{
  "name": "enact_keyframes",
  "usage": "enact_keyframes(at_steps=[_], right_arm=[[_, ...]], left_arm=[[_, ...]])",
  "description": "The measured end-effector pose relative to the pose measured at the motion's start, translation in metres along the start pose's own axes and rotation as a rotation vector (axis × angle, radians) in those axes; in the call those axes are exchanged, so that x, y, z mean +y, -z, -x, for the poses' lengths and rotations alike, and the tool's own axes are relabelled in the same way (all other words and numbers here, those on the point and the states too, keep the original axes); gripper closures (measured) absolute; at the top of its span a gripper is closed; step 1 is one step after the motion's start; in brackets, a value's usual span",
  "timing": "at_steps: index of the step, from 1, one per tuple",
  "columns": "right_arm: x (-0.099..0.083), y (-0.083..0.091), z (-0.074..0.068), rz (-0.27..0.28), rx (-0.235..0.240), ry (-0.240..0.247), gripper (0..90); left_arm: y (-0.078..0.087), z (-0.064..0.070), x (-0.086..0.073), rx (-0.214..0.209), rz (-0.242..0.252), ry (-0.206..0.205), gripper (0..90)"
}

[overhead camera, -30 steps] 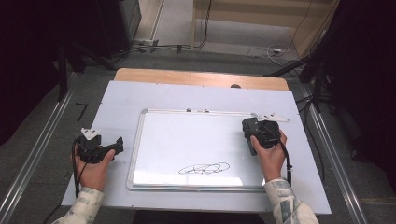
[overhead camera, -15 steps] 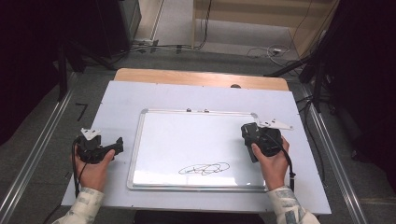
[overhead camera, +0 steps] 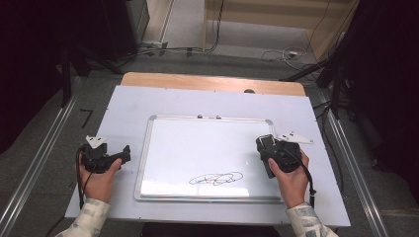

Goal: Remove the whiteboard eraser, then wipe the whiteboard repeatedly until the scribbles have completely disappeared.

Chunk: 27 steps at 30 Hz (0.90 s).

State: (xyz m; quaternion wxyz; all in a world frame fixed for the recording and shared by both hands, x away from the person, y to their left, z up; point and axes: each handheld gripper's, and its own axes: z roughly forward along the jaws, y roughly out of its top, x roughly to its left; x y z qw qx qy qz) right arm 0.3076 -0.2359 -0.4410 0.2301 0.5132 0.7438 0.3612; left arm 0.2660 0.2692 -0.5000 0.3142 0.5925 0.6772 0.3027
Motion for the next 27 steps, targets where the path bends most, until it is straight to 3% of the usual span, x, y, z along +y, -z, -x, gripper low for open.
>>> enact_keyframes(at_steps=[16, 27], right_arm=[[-0.009, 0.005, -0.012, -0.017, 0.034, 0.027, 38.8], [-0.013, 0.000, -0.021, -0.033, 0.045, 0.051, 38.8]], left_arm=[[0.001, -0.001, 0.000, 0.001, 0.003, 0.001, 3.8], [0.001, -0.001, 0.000, 0.000, 0.003, -0.001, 3.8]])
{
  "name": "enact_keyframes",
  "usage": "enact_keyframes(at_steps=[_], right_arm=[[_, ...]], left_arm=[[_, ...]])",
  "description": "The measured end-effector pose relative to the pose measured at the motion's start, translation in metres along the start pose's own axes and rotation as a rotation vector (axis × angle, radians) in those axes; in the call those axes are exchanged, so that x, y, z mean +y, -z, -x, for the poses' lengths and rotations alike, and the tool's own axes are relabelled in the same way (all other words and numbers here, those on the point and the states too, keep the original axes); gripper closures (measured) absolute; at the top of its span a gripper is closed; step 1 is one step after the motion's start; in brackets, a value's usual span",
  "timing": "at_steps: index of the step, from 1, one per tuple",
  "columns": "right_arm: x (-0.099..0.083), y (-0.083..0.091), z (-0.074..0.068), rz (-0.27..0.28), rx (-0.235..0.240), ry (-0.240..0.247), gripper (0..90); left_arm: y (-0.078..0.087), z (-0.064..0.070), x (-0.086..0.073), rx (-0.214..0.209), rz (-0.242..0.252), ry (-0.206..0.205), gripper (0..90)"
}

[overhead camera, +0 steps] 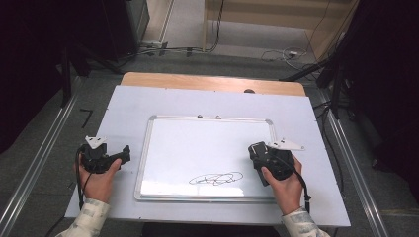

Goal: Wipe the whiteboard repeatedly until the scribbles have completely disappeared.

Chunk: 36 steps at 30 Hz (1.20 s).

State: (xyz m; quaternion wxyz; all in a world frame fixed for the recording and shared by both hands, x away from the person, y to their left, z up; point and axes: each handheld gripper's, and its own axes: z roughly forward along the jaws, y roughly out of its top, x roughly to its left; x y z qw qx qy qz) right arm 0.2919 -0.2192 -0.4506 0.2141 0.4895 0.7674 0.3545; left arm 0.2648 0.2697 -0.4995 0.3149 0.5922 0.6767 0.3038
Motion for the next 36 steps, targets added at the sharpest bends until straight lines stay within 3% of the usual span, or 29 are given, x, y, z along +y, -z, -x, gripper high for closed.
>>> enact_keyframes(at_steps=[28, 36], right_arm=[[-0.007, -0.021, -0.029, -0.072, 0.045, 0.070, 38.7], [-0.010, -0.030, -0.034, -0.094, 0.033, 0.095, 38.8]], left_arm=[[0.000, 0.001, 0.000, -0.003, -0.002, -0.002, 3.8], [0.000, 0.000, 0.000, -0.003, 0.000, 0.000, 3.8]])
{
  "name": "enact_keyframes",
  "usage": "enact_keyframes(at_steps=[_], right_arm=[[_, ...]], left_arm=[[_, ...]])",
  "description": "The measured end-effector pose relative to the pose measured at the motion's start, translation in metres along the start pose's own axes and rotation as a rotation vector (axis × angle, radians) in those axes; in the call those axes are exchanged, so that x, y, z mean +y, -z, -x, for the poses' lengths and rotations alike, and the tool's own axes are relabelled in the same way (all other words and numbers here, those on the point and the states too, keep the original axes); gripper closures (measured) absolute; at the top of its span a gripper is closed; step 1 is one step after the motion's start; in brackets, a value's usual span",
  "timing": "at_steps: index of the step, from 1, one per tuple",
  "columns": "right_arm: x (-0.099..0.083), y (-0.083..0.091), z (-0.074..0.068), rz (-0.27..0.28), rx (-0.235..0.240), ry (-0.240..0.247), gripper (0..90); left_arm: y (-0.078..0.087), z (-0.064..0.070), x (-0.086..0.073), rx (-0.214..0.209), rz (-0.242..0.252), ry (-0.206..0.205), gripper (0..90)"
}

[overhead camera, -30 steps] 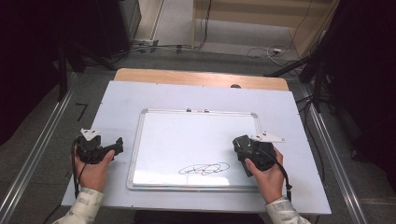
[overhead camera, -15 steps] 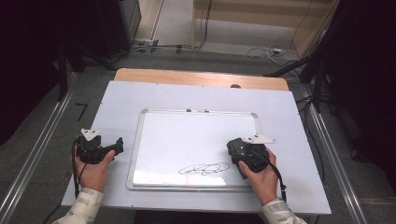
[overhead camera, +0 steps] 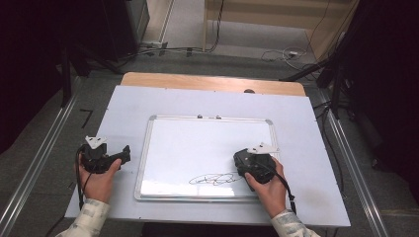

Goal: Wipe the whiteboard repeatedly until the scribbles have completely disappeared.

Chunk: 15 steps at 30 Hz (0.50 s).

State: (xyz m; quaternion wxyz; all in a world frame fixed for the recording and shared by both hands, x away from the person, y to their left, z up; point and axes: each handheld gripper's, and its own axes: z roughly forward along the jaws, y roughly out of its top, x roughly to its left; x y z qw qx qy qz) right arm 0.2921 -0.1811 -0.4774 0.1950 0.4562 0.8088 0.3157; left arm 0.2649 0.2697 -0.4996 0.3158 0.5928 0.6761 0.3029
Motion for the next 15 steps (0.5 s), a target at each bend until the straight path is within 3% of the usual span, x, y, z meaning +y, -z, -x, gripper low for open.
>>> enact_keyframes(at_steps=[9, 15], right_arm=[[-0.0034, -0.0078, -0.0012, -0.026, -0.009, 0.005, 38.8], [-0.0054, -0.0090, -0.0014, -0.016, -0.010, 0.003, 38.8]], left_arm=[[0.0003, -0.0005, 0.0001, -0.002, 0.002, 0.003, 3.8], [0.0008, -0.0004, 0.0002, -0.003, 0.001, 0.001, 4.3]])
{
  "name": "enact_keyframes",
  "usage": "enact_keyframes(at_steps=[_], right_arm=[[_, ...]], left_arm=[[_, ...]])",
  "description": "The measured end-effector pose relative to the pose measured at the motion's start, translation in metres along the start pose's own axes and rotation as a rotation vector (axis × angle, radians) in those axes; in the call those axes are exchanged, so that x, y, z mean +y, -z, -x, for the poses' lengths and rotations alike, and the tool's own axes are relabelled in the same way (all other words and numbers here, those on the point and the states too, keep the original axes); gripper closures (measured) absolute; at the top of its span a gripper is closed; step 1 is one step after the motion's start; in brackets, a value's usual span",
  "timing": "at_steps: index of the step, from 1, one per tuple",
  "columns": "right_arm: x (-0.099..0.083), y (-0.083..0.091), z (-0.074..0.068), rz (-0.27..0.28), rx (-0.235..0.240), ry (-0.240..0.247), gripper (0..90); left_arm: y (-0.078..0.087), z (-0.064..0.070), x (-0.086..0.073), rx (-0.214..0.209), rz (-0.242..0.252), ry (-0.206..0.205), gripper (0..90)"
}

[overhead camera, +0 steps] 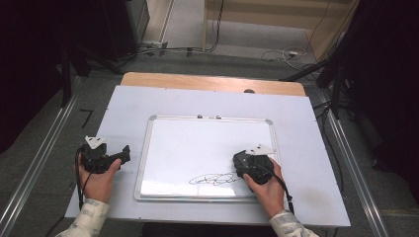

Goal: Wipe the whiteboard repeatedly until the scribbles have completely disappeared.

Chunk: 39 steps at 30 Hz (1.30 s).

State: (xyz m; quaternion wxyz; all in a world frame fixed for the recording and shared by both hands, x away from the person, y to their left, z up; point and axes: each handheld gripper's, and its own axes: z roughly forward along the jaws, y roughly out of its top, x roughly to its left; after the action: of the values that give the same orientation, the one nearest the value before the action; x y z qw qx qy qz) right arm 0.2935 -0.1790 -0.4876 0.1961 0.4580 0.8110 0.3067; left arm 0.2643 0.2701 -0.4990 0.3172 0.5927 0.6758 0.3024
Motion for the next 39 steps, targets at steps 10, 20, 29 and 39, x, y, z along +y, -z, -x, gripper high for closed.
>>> enact_keyframes(at_steps=[10, 20, 29, 39], right_arm=[[-0.003, 0.000, 0.000, 0.023, 0.002, 0.003, 39.0], [-0.005, -0.001, 0.000, 0.034, 0.002, -0.004, 39.2], [-0.005, -0.002, -0.005, 0.037, 0.008, -0.002, 39.3], [-0.003, -0.004, -0.015, 0.041, 0.015, 0.009, 39.3]], left_arm=[[0.000, 0.000, 0.000, -0.001, 0.003, 0.001, 4.3], [0.000, 0.001, 0.000, 0.000, 0.002, 0.001, 4.3], [0.000, 0.002, 0.000, -0.003, 0.004, -0.002, 4.3], [-0.001, 0.004, 0.001, -0.009, 0.005, -0.005, 4.3]])
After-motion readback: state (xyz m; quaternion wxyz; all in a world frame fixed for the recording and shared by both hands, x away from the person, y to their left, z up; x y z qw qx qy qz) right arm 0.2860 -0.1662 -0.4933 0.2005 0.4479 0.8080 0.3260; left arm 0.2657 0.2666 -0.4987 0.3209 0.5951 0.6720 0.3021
